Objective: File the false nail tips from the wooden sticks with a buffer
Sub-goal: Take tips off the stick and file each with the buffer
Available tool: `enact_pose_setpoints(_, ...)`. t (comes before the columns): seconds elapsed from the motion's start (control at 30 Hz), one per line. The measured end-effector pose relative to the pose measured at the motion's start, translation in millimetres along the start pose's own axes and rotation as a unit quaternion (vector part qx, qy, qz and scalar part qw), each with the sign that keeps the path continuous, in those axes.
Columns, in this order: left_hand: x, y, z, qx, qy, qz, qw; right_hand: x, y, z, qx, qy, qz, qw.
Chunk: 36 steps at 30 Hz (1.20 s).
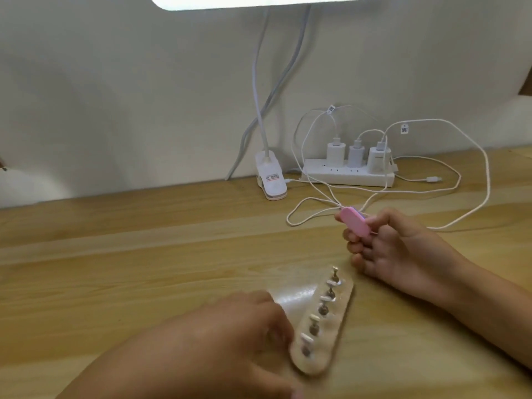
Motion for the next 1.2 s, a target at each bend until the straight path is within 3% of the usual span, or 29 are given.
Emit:
enact_pose_setpoints(0.07,6.0,10.2,7.1,0.036,-0.072,0.077,0.994,8.6,6.6,1.6,0.026,-0.031,-0.036,0.999)
enact_pose_setpoints(0.13,5.2,7.9,1.1,0.024,-0.063,0.134,0.989,9.8,8.6,2.2,0.036,-0.042,-0.051,0.997)
enact_pose_setpoints(0.27,-15.3,-17.5,-23.7,-0.021,0.206,0.273,0.939,8.3,10.9,0.1,0.039,-0.042,-0.069,0.996)
enact_pose_setpoints(0.33,-11.3,-11.4,-31.2,-0.007,0.245,0.234,0.941,8.1,10.3,-1.1,0.035,-0.046,-0.07,0.996)
enact_pose_setpoints(0.5,-1.7,12.9,-42.2,0.065,0.212,0.145,0.964,9.3,8.6,-1.7,0.021,-0.061,-0.058,0.996)
enact_pose_setpoints(0.63,-4.9,6.2,-34.7,0.055,0.223,0.208,0.951,12.3,9.6,0.5,0.002,-0.066,-0.023,0.998)
enact_pose_setpoints(0.77,-4.6,4.5,-32.6,0.057,0.222,0.23,0.946,7.2,-3.2,2.9,-0.106,0.002,0.097,0.99)
enact_pose_setpoints(0.87,-3.0,9.6,-33.9,0.079,0.213,0.197,0.954,3.9,-25.5,18.9,-0.239,0.093,0.244,0.935)
enact_pose_setpoints(1.0,-2.5,6.1,-34.2,0.07,0.229,0.201,0.95,25.7,-32.1,32.4,-0.311,0.062,0.28,0.906)
enact_pose_setpoints(1.07,-6.6,-0.8,-33.8,0.051,0.261,0.285,0.921,33.1,-31.9,34.2,-0.321,0.051,0.285,0.902)
enact_pose_setpoints(1.13,-10.5,-13.0,-30.7,0.038,0.287,0.452,0.844,34.6,-31.1,33.5,-0.32,0.046,0.275,0.905)
enact_pose_setpoints(1.2,-13.8,-23.8,-25.7,0.031,0.313,0.531,0.787,30.2,-30.5,31.5,-0.307,0.054,0.253,0.916)
Point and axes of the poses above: each hand's wrist, its own z-axis away from the middle knuckle, its own x-axis out of the palm, y = z × x, the point moved 10 cm from there along -z, towards the middle knuckle, and after that the axes turned 1 degree about x, right-handed, at the moved point
